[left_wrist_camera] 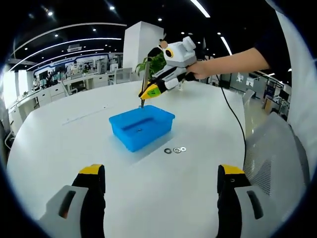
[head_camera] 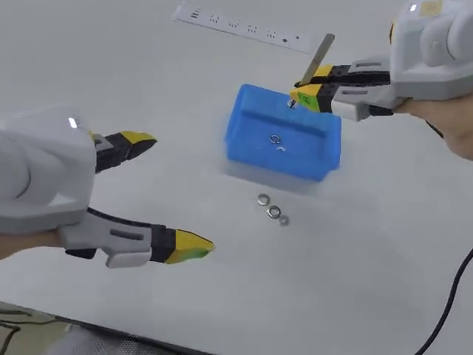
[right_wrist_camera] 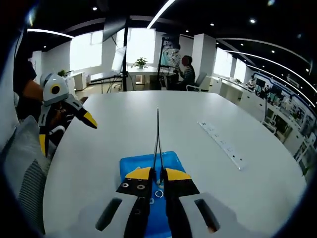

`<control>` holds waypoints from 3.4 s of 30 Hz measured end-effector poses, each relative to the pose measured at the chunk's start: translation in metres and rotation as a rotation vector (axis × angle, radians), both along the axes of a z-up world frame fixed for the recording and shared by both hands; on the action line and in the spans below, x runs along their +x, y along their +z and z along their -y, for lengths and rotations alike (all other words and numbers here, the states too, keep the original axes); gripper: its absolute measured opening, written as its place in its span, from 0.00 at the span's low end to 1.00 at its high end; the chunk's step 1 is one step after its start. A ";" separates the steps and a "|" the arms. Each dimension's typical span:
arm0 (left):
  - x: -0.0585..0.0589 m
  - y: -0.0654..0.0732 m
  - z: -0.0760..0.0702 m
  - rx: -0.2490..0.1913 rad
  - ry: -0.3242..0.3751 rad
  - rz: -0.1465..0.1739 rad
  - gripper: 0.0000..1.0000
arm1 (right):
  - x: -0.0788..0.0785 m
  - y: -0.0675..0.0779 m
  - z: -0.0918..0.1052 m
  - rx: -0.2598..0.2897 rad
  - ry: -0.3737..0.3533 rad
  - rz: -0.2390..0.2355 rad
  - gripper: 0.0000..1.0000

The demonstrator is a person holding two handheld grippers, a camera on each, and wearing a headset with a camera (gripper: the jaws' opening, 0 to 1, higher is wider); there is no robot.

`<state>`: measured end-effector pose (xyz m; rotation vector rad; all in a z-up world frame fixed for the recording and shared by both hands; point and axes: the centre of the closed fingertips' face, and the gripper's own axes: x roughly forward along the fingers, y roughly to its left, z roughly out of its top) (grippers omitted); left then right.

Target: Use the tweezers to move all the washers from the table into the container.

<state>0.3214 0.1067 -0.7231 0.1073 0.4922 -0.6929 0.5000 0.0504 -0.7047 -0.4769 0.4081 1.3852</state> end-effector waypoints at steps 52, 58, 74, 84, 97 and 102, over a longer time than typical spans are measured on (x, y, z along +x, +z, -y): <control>0.034 0.015 0.003 0.007 -0.025 0.022 0.89 | -0.021 -0.020 -0.006 -0.024 0.014 -0.006 0.08; 0.063 0.034 0.016 -0.009 -0.066 0.076 0.84 | -0.026 -0.016 -0.002 -0.022 0.018 0.000 0.07; 0.137 0.066 0.061 0.014 -0.228 0.170 0.62 | -0.031 -0.014 0.004 -0.046 0.064 0.035 0.07; 0.138 0.070 0.087 0.007 -0.400 0.152 0.30 | -0.035 -0.018 0.003 -0.068 0.110 0.052 0.08; 0.141 0.062 0.081 0.092 -0.477 0.173 0.15 | -0.040 -0.023 0.004 -0.091 0.145 0.057 0.08; 0.140 0.063 0.082 0.092 -0.513 0.187 0.08 | -0.041 -0.023 0.003 -0.087 0.148 0.054 0.08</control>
